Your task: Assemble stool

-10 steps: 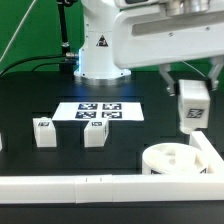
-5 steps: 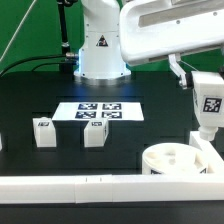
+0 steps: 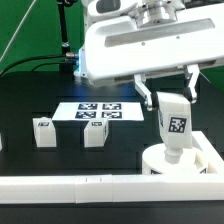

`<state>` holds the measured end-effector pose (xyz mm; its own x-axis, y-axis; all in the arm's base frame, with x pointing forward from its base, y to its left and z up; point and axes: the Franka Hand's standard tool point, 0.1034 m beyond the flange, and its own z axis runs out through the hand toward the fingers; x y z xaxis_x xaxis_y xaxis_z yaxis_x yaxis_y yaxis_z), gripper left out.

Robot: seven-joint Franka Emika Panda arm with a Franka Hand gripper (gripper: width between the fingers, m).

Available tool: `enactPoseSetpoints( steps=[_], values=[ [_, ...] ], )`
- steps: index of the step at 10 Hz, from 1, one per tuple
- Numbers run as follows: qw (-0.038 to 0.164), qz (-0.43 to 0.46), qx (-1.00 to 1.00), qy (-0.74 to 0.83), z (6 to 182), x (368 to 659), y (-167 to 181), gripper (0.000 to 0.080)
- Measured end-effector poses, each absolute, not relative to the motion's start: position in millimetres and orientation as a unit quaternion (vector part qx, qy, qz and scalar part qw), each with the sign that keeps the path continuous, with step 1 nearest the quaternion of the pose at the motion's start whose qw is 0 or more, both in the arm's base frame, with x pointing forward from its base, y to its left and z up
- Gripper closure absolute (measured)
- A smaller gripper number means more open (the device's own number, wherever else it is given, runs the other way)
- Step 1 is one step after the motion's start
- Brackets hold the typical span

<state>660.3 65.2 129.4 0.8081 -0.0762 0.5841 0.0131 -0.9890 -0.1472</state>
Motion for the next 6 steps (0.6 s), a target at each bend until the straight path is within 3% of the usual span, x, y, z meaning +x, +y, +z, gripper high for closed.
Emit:
enactPoseSetpoints(
  steps=[3,6],
  values=[
    [0.081,-0.303,-0.950,0.010,126.0,655,89,0.0475],
    [0.079,-0.297,-0.952,0.005,122.1,651,89,0.0475]
  ],
)
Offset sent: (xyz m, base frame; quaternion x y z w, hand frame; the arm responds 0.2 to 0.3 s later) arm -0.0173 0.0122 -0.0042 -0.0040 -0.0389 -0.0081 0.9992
